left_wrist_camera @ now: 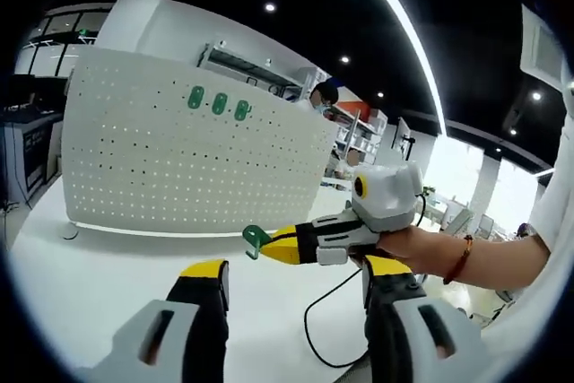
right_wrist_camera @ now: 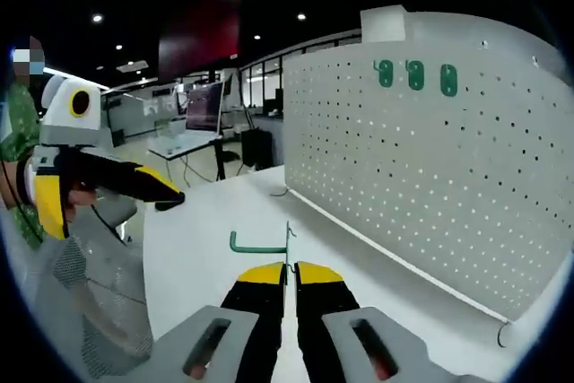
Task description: Insert the hook assembly into the mounting plate slot until the hook locks in place.
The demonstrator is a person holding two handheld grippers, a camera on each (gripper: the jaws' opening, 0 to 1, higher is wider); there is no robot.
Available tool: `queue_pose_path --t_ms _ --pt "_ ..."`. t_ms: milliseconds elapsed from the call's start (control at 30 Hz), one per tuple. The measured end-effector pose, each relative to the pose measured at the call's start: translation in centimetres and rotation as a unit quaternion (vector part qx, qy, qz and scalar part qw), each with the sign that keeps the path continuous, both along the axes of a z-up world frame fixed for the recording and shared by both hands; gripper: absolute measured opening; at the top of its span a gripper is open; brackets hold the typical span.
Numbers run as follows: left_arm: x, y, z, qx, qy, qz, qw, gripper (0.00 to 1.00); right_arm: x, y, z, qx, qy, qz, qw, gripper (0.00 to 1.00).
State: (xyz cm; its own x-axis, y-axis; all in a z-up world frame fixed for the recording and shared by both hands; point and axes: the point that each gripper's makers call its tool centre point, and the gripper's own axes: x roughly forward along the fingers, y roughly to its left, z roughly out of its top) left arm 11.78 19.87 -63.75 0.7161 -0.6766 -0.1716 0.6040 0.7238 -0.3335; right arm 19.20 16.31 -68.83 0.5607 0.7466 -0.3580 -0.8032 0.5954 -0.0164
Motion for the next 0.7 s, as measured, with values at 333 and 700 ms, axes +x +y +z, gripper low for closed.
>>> queue_pose_path --t_ms 333,700 --pt "0.8 -0.2 0.4 -0.031 0.005 0.004 0.9995 0.59 0.0 0.1 2.3 0.042 -0.031 0.000 0.9986 0.02" --pt "1.4 0.3 1.9 -0.092 -0.007 0.022 0.9955 0.51 -1.6 2.1 3.9 0.069 -0.060 0.031 0.9953 0.03"
